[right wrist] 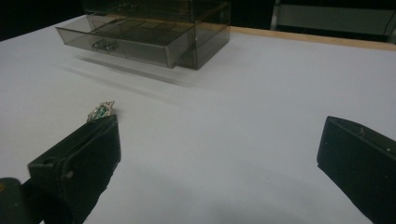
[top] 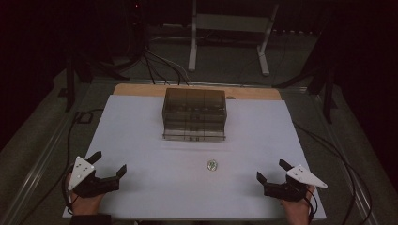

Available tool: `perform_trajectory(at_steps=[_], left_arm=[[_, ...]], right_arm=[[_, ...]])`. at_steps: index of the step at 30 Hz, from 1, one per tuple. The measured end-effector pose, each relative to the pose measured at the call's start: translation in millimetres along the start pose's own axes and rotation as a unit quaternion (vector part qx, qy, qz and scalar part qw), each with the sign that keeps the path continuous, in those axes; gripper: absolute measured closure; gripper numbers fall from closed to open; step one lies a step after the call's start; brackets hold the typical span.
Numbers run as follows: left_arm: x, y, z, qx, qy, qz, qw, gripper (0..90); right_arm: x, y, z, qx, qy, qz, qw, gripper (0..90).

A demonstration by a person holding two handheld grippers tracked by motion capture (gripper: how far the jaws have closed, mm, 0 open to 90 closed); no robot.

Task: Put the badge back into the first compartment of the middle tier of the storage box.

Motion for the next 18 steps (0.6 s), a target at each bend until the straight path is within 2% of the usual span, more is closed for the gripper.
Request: perform_trajectory(at_steps=[3,4,12,18], left_arm=[[-0.3,0.8,1.0,-0.002,-0.003,0.0,1.0,0.5],[-0.5,1.1,1.9,-0.004,-0.006,-0.001,1.0,0.5],[0.6,0.8,3.9,-0.005,-0.014,-0.004,0.9999,0.5],[2.0,1.9,3.1,-0.006,-0.015,-0.001,0.9999,0.5]], right_arm=[[0.1,-0.1,-0.3,0.003,0.001,0.0,1.0,0.0],[-0.2,0.1,-0.7,0.013,0.002,0.003,0.9999,0.0],[-2.2,-1.0,-3.6,0.034,0.009,0.001,0.9994,0.0],[-2.6,-3.3,0.1,0.036,0.009,-0.001,0.9993,0.0]])
Point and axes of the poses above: each handheld gripper's, and its own axes: x roughly forward along the jaws, y roughly out of its underside, z roughly to its left, the point moved 7 cm from there along x, roughly forward along the jaws, and after that the axes turned 13 degrees about x, right-handed, at the moved point
